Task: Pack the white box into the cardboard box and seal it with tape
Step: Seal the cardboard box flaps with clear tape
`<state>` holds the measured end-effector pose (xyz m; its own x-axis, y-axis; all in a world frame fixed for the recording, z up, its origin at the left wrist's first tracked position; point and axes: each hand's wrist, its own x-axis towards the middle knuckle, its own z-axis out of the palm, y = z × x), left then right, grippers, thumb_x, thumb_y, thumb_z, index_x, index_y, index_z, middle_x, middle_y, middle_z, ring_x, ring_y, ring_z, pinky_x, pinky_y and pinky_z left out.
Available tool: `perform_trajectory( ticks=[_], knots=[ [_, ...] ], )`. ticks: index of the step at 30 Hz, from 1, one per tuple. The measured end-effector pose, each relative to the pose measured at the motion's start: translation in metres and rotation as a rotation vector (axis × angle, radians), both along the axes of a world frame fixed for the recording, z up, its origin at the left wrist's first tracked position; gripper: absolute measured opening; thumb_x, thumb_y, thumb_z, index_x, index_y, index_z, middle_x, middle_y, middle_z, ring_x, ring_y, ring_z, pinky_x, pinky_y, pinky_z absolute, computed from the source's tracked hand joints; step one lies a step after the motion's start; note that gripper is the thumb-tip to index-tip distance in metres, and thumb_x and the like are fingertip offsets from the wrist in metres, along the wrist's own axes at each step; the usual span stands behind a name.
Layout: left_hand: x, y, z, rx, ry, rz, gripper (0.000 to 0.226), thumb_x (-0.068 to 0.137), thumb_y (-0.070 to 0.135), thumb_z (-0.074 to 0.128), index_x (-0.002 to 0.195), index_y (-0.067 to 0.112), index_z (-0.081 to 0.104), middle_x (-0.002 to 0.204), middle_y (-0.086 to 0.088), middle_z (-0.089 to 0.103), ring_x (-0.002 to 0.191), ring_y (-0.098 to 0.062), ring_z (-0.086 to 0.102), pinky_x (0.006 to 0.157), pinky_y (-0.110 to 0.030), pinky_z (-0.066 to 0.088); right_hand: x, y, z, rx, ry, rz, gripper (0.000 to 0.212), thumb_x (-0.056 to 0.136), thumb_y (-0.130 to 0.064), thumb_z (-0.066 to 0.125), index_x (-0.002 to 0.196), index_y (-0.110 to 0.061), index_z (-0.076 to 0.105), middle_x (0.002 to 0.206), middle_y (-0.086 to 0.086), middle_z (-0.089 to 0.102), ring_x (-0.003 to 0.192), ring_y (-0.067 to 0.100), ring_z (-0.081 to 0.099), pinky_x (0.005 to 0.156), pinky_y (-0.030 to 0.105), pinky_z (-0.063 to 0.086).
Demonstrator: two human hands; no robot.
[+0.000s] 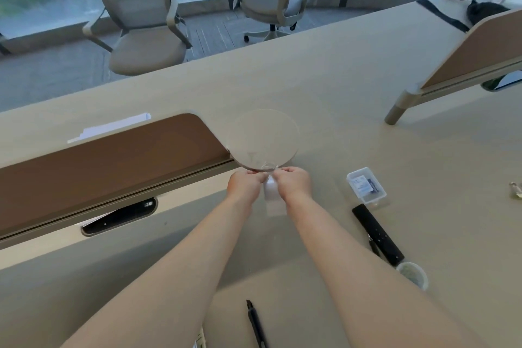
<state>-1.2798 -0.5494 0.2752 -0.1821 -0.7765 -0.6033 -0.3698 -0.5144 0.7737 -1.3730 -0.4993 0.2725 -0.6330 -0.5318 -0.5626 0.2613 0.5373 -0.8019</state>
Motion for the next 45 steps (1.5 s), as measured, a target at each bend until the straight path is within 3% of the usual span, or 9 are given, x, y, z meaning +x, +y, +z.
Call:
perform_trajectory(
  ticks=[4,8,13,22,29,36,39,41,45],
  knots=[
    [-0.002,-0.004,0.008,0.081,0.036,0.005,0.012,0.076,0.019,0.071,0.078,0.016,0.059,0.084,-0.004,0.064,0.075,-0.021,0.054,0.072,-0.031,0.044,0.0,-0.005,0.005,0.032,0.014,0.004,0.017,0.087,-0.013,0.065,0.07,-0.011,0.063,0.062,0.001,0.054,0.064,0.022,0.047,0.054,0.027,0.035],
    [0.0,-0.004,0.014,0.15,0.102,0.04,0.012,0.079,0.008,0.066,0.087,0.014,0.059,0.083,-0.006,0.062,0.078,-0.022,0.054,0.079,-0.034,0.047,0.005,-0.001,0.012,0.023,0.039,0.025,0.023,0.083,-0.009,0.062,0.062,-0.013,0.053,0.057,0.0,0.047,0.053,0.018,0.04,0.05,0.026,0.031],
    [0.02,0.004,0.027,0.128,0.035,-0.068,0.012,0.079,0.003,0.065,0.088,0.012,0.064,0.082,-0.006,0.06,0.071,-0.017,0.053,0.069,-0.028,0.045,0.017,0.019,0.018,-0.018,0.033,0.117,0.014,0.08,-0.009,0.062,0.067,-0.013,0.059,0.059,-0.001,0.048,0.058,0.016,0.038,0.051,0.026,0.031],
    [0.118,0.032,0.087,-0.034,0.045,-0.338,0.009,0.087,0.009,0.071,0.082,0.011,0.063,0.077,-0.005,0.067,0.067,-0.013,0.06,0.071,-0.026,0.051,0.057,0.05,0.087,-0.059,0.084,0.596,0.008,0.076,-0.018,0.07,0.069,-0.019,0.069,0.064,-0.002,0.059,0.059,0.013,0.049,0.057,0.024,0.039],
    [0.218,0.066,0.127,-0.273,-0.118,-0.312,0.009,0.087,0.007,0.066,0.078,0.006,0.064,0.077,-0.012,0.071,0.066,-0.019,0.066,0.073,-0.034,0.056,0.153,0.071,0.133,-0.104,0.186,0.783,0.01,0.086,-0.024,0.073,0.08,-0.018,0.07,0.074,-0.002,0.064,0.065,0.01,0.054,0.059,0.022,0.042],
    [0.358,0.114,0.159,-0.393,-0.237,-0.191,0.008,0.085,0.0,0.058,0.078,-0.002,0.061,0.067,-0.013,0.067,0.042,-0.005,0.059,0.047,-0.017,0.048,0.291,0.112,0.154,-0.222,0.35,0.865,0.037,0.094,-0.038,0.064,0.126,-0.02,0.062,0.109,-0.004,0.06,0.102,0.017,0.059,0.076,0.024,0.048],
    [0.419,0.138,0.164,-0.343,-0.19,-0.118,0.012,0.086,-0.003,0.057,0.074,0.0,0.058,0.071,-0.019,0.068,0.052,-0.017,0.066,0.048,-0.023,0.054,0.346,0.133,0.155,-0.229,0.363,0.816,0.038,0.095,-0.044,0.061,0.102,-0.008,0.068,0.091,0.003,0.065,0.083,0.018,0.059,0.07,0.03,0.045],
    [0.455,0.152,0.162,-0.327,-0.179,-0.073,0.013,0.087,0.0,0.057,0.075,0.0,0.059,0.076,-0.023,0.071,0.063,-0.029,0.071,0.058,-0.032,0.06,0.378,0.147,0.152,-0.213,0.34,0.782,0.056,0.095,-0.051,0.057,0.086,0.004,0.063,0.076,0.007,0.054,0.069,0.019,0.049,0.064,0.032,0.036],
    [0.508,0.18,0.153,-0.298,-0.134,0.016,0.009,0.087,0.0,0.057,0.079,-0.001,0.059,0.073,-0.022,0.07,0.068,-0.034,0.073,0.067,-0.042,0.061,0.421,0.172,0.143,-0.171,0.245,0.723,0.072,0.088,-0.064,0.056,0.093,0.008,0.062,0.075,0.003,0.055,0.072,0.017,0.049,0.077,0.037,0.049]
  ],
)
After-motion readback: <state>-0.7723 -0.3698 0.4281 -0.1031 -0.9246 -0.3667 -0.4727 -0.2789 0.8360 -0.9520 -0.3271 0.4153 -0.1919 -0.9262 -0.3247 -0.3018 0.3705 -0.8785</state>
